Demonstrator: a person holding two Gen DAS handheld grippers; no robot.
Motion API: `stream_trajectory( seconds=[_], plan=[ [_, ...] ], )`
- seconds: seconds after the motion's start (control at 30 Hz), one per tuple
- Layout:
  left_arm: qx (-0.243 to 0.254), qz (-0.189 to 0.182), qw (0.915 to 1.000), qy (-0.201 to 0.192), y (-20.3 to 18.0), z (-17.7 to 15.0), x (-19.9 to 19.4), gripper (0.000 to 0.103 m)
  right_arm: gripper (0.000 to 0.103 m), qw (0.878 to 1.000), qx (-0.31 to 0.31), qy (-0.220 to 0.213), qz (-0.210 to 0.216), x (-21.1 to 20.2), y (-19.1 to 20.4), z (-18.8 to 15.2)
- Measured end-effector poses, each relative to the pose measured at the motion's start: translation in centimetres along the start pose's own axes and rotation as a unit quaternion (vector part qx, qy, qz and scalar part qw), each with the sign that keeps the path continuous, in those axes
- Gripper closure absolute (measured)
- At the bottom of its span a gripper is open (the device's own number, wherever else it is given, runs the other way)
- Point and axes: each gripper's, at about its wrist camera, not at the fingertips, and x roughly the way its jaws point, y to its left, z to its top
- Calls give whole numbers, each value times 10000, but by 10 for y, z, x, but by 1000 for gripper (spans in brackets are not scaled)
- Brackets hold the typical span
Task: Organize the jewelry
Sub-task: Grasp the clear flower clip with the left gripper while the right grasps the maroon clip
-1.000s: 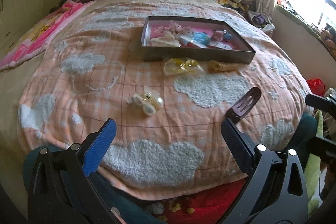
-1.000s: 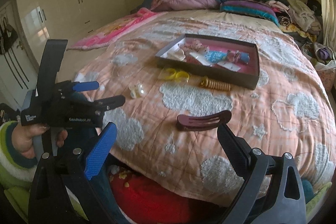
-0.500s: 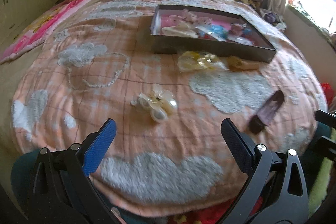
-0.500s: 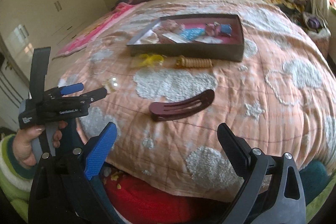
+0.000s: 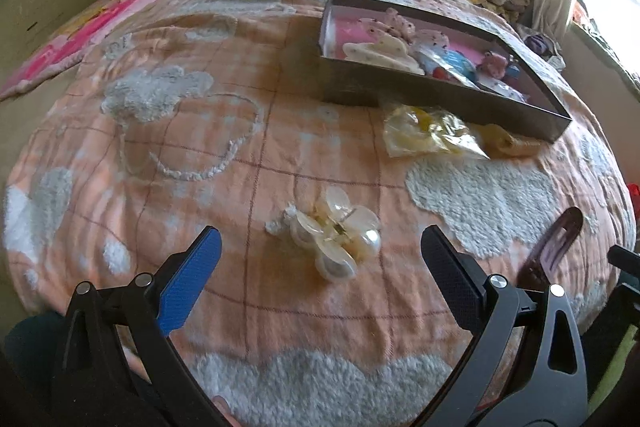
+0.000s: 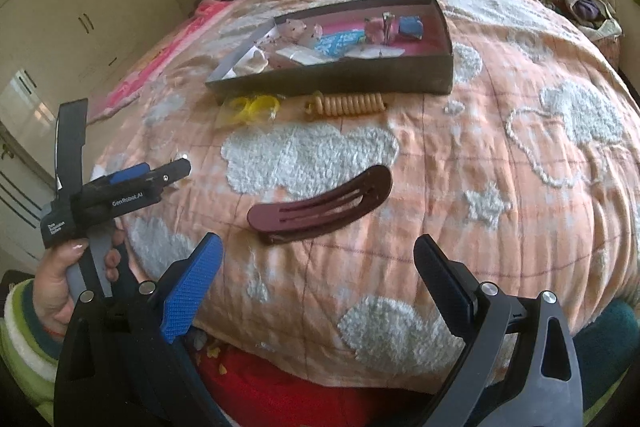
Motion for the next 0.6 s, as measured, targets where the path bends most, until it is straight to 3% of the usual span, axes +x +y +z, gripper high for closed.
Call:
stream_trajectory(
  seconds=[0.47, 0.53, 0.6],
  plan=[
    [-38, 75, 9999, 105, 5, 9, 19, 10, 7, 9989, 310, 316, 131, 23, -11, 7],
    [116, 1, 9999, 116, -3, 11, 23, 13, 7, 9985, 407, 343, 143, 25, -17, 8],
    [250, -31, 9996, 153, -10, 12, 27, 24, 7, 9981, 481, 369, 141, 28, -23, 10]
  ],
)
